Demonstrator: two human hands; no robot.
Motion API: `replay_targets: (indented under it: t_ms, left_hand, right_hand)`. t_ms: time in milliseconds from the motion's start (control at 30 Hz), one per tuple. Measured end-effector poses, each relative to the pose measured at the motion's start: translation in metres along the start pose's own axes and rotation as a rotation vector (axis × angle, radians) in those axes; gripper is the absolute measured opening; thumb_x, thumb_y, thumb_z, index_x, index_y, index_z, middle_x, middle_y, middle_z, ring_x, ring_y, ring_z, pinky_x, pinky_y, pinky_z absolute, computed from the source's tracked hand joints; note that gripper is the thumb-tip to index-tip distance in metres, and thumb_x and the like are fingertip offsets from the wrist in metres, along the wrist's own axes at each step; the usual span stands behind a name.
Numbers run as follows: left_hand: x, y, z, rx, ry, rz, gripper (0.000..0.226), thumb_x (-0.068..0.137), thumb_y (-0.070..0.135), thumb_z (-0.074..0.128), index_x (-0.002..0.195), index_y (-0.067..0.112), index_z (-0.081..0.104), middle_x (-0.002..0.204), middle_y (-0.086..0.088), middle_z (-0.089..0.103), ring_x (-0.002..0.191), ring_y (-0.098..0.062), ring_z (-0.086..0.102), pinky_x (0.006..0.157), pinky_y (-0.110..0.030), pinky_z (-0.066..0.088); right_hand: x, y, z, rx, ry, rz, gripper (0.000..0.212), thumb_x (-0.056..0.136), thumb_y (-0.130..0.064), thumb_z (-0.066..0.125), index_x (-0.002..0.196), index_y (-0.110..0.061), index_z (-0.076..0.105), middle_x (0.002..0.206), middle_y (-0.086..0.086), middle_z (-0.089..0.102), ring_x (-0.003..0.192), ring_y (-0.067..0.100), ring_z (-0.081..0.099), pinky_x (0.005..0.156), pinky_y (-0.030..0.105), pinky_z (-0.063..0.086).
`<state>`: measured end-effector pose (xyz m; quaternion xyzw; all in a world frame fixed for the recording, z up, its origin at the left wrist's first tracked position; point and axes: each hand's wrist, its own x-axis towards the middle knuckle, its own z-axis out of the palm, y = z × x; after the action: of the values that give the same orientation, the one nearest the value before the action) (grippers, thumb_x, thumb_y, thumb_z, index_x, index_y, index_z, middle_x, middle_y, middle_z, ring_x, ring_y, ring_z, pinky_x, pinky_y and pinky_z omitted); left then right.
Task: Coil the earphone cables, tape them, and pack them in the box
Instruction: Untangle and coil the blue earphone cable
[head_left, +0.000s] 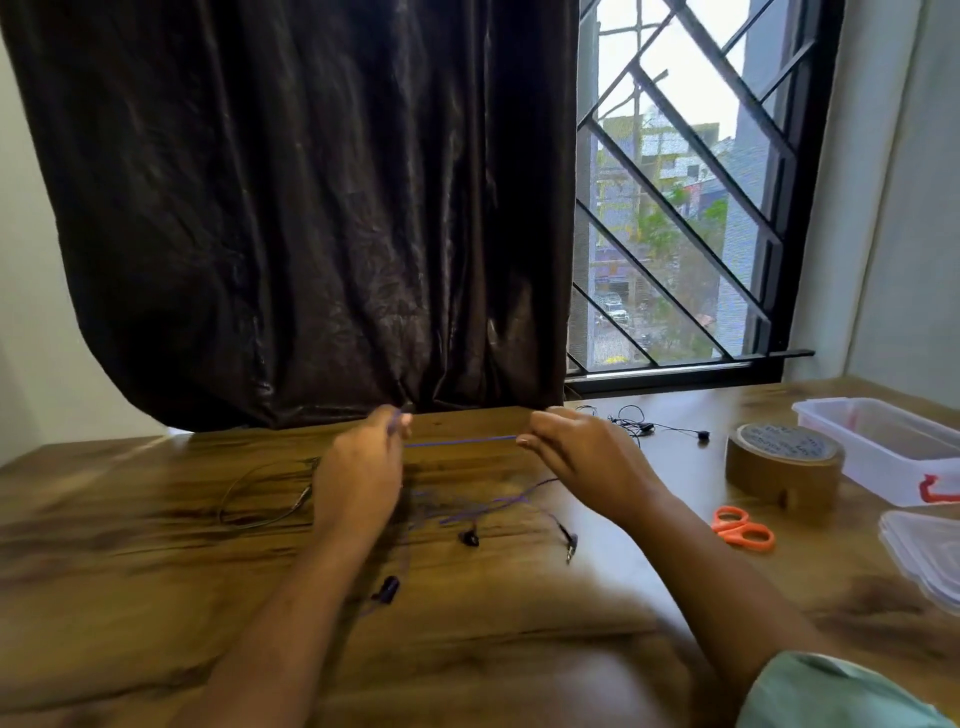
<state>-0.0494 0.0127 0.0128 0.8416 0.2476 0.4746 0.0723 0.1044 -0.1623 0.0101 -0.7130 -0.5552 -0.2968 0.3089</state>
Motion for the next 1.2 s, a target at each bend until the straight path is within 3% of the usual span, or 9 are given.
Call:
replay_targets:
  t_ms: [133, 200, 300, 433, 567, 867, 1000, 1133, 1200]
  left_hand:
    - [-0.001, -0.015, -0.003, 0.122, -0.048, -0.047, 0.023, 0.094, 0.021, 0.051, 0.117, 0.018, 0.054, 0.088, -0.008, 0.067, 0.077, -0.026, 0.063, 0.052, -0.031, 0.042]
    - [-0.004, -0.010, 0.003, 0.066, -0.149, -0.004, 0.058, 0.087, 0.013, 0.060, 0.138, 0.025, 0.036, 0.119, -0.003, 0.059, 0.108, -0.022, 0.056, 0.081, -0.035, 0.050]
    - [-0.004, 0.008, 0.007, -0.001, -0.098, 0.263, 0.061, 0.088, 0.016, 0.059, 0.143, 0.023, 0.034, 0.141, 0.002, 0.044, 0.130, -0.014, 0.037, 0.115, -0.035, 0.020]
    - [-0.018, 0.035, 0.009, -0.304, -0.420, 0.245, 0.037, 0.095, 0.048, 0.039, 0.126, 0.030, 0.050, 0.103, 0.012, 0.065, 0.096, 0.002, 0.058, 0.095, -0.031, 0.048]
    - [-0.017, 0.036, 0.012, -0.430, -0.447, 0.191, 0.019, 0.097, 0.030, 0.045, 0.088, 0.029, 0.062, 0.060, 0.004, 0.059, 0.056, -0.002, 0.057, 0.057, -0.022, 0.047]
    - [0.007, -0.013, 0.000, -0.894, -0.153, -0.316, 0.031, 0.100, 0.019, 0.038, 0.095, 0.015, 0.068, 0.074, 0.004, 0.069, 0.070, -0.005, 0.062, 0.073, -0.025, 0.050]
    - [-0.011, 0.004, 0.012, -0.423, -0.193, -0.053, 0.055, 0.087, 0.050, 0.041, 0.140, 0.034, 0.038, 0.139, 0.017, 0.033, 0.132, -0.003, 0.027, 0.106, -0.030, 0.026]
    - [-0.022, 0.030, 0.016, -0.293, -0.122, 0.243, 0.051, 0.091, 0.061, 0.027, 0.134, 0.038, 0.043, 0.132, 0.018, 0.048, 0.126, -0.001, 0.037, 0.110, -0.032, 0.022]
    - [-0.025, 0.039, 0.017, -0.306, -0.106, 0.318, 0.041, 0.095, 0.054, 0.027, 0.106, 0.032, 0.059, 0.092, 0.015, 0.065, 0.095, 0.005, 0.053, 0.096, -0.026, 0.036]
  right_hand:
    - [-0.001, 0.005, -0.003, -0.061, 0.011, 0.037, 0.027, 0.096, -0.042, 0.047, 0.079, -0.023, 0.054, 0.070, -0.013, 0.042, 0.055, 0.012, 0.047, 0.050, 0.024, 0.030]
    - [0.000, 0.003, -0.001, -0.045, 0.008, 0.045, 0.028, 0.096, -0.043, 0.046, 0.080, -0.023, 0.054, 0.070, -0.013, 0.043, 0.056, 0.010, 0.046, 0.051, 0.023, 0.030]
    - [0.001, -0.003, 0.002, 0.001, -0.006, 0.015, 0.033, 0.094, -0.050, 0.039, 0.079, -0.024, 0.052, 0.071, -0.014, 0.040, 0.057, 0.012, 0.047, 0.052, 0.025, 0.032]
    - [0.003, -0.017, 0.006, 0.010, -0.060, -0.055, 0.024, 0.092, -0.049, 0.036, 0.087, -0.028, 0.046, 0.073, -0.013, 0.042, 0.063, 0.019, 0.057, 0.053, 0.025, 0.033]
    - [0.004, -0.018, 0.004, -0.029, -0.044, -0.104, 0.024, 0.094, -0.047, 0.036, 0.084, -0.027, 0.045, 0.074, -0.008, 0.050, 0.058, 0.019, 0.056, 0.050, 0.025, 0.033]
    - [0.002, 0.005, -0.011, -0.083, 0.073, 0.069, 0.022, 0.097, -0.041, 0.045, 0.093, -0.025, 0.061, 0.081, -0.007, 0.060, 0.062, 0.018, 0.060, 0.051, 0.023, 0.032]
    - [0.003, -0.003, -0.004, -0.095, 0.061, 0.023, 0.026, 0.097, -0.043, 0.044, 0.080, -0.023, 0.051, 0.070, -0.010, 0.045, 0.055, 0.020, 0.056, 0.043, 0.021, 0.024]
    - [0.004, -0.013, -0.001, -0.055, 0.037, -0.026, 0.026, 0.095, -0.047, 0.037, 0.087, -0.027, 0.051, 0.074, -0.006, 0.053, 0.059, 0.021, 0.059, 0.048, 0.025, 0.034]
    - [0.004, -0.017, 0.000, -0.032, 0.001, -0.062, 0.021, 0.095, -0.046, 0.038, 0.091, -0.029, 0.050, 0.078, -0.007, 0.055, 0.062, 0.019, 0.059, 0.050, 0.024, 0.034]
